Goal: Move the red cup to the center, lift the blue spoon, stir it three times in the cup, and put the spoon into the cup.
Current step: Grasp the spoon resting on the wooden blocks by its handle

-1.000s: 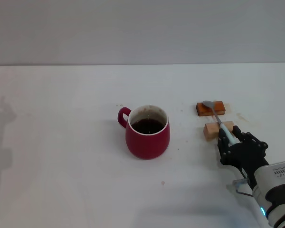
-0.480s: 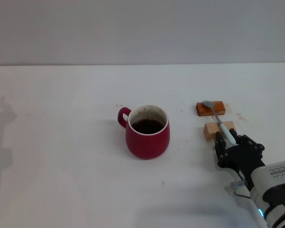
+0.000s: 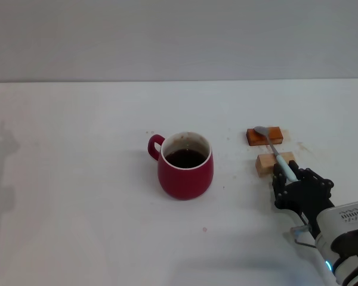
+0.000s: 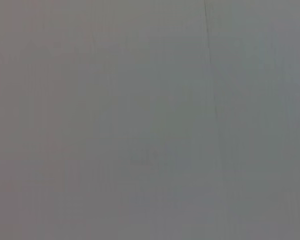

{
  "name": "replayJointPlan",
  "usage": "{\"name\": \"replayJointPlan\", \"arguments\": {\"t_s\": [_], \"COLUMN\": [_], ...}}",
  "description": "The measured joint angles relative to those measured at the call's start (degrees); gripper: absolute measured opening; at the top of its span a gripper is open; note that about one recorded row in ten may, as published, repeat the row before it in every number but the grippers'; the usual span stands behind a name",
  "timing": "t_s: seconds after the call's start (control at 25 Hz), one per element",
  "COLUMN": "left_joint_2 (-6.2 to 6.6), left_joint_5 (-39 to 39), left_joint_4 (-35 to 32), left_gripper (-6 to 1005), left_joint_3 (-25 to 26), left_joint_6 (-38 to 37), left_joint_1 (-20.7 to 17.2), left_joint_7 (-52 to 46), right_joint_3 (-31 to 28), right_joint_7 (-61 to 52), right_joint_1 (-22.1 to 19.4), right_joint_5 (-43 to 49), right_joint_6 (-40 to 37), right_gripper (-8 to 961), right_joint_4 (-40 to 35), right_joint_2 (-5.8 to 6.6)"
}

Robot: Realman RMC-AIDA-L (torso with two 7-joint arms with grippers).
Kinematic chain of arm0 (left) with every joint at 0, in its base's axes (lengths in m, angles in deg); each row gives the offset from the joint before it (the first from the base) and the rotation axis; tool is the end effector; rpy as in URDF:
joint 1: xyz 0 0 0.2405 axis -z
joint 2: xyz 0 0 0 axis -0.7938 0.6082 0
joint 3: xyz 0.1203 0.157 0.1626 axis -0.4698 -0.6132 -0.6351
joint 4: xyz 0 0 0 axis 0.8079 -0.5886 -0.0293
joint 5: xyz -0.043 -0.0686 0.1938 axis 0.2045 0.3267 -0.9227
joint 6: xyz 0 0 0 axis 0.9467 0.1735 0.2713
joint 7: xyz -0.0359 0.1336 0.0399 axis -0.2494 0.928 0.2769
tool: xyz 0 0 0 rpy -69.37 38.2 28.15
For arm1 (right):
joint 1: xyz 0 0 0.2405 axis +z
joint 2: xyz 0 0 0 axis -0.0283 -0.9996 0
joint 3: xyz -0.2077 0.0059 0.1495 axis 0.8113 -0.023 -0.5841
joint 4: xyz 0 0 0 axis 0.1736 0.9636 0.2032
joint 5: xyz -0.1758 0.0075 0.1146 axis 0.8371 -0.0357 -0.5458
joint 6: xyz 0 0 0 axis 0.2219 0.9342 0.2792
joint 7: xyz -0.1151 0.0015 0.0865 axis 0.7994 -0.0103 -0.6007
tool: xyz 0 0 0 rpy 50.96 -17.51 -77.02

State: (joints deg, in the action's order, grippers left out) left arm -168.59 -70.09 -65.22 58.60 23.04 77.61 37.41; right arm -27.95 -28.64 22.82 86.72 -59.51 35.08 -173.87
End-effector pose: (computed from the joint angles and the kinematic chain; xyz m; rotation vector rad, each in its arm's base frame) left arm -0.3636 0.3333 0.0361 -1.3010 -0.5051 -0.5060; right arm 0.2913 0.2765 -0.1177 -1.8206 0.6989 0.4916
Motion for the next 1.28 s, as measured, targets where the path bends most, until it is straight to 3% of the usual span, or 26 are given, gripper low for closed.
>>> {"name": "replayJointPlan", "arguments": {"t_s": [1.28], "left_joint_2": [0.07], "left_joint_5": [0.0], "left_joint_4": [-0.3], "left_gripper": [157], "left_joint_3": [0.0], "left_joint_6": [0.1], "left_joint_1": [0.0], "left_joint_7": [0.0], "right_joint_3": [-0.1], "right_joint_7": [0.4], "right_joint_1": [0.2], "right_joint_5": [0.2], "right_joint_6": [0.3], "right_gripper": [169], "right_joint_4": [-0.1], "right_joint_2": [0.0]}}
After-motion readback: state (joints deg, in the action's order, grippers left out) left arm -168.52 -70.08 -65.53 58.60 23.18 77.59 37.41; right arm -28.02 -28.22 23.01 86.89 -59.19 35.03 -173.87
